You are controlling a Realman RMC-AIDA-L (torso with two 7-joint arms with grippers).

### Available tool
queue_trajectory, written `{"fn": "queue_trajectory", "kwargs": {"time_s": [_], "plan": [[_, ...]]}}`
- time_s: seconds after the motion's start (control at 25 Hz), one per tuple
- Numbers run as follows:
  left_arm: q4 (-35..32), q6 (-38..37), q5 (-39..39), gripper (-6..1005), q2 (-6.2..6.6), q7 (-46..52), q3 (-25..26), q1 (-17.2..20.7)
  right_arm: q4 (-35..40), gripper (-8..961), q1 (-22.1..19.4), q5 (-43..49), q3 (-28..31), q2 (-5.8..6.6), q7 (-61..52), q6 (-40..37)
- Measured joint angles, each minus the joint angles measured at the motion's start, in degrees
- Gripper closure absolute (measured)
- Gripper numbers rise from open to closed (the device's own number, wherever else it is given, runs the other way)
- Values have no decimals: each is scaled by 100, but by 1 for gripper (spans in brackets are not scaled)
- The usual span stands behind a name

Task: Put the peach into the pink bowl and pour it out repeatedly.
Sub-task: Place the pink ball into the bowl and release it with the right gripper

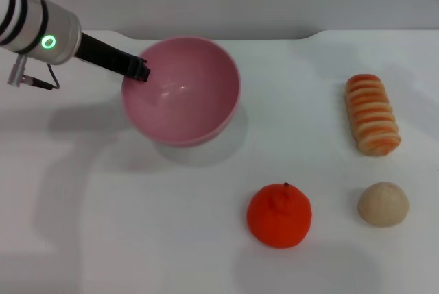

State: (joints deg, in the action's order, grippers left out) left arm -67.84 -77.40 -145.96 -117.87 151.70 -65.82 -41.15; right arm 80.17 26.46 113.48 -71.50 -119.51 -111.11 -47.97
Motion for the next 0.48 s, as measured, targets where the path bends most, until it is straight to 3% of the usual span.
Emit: {"fn": "queue_trajectory", "kwargs": {"time_s": [0.28, 0.48], "plan": [[63, 73, 88, 937, -13, 15, -165, -9, 333, 920, 80, -1084, -103, 25, 652, -1306], [63, 101, 206, 936, -16, 34, -257, -61, 163, 920, 186, -1182, -496, 35, 768, -1513]]}}
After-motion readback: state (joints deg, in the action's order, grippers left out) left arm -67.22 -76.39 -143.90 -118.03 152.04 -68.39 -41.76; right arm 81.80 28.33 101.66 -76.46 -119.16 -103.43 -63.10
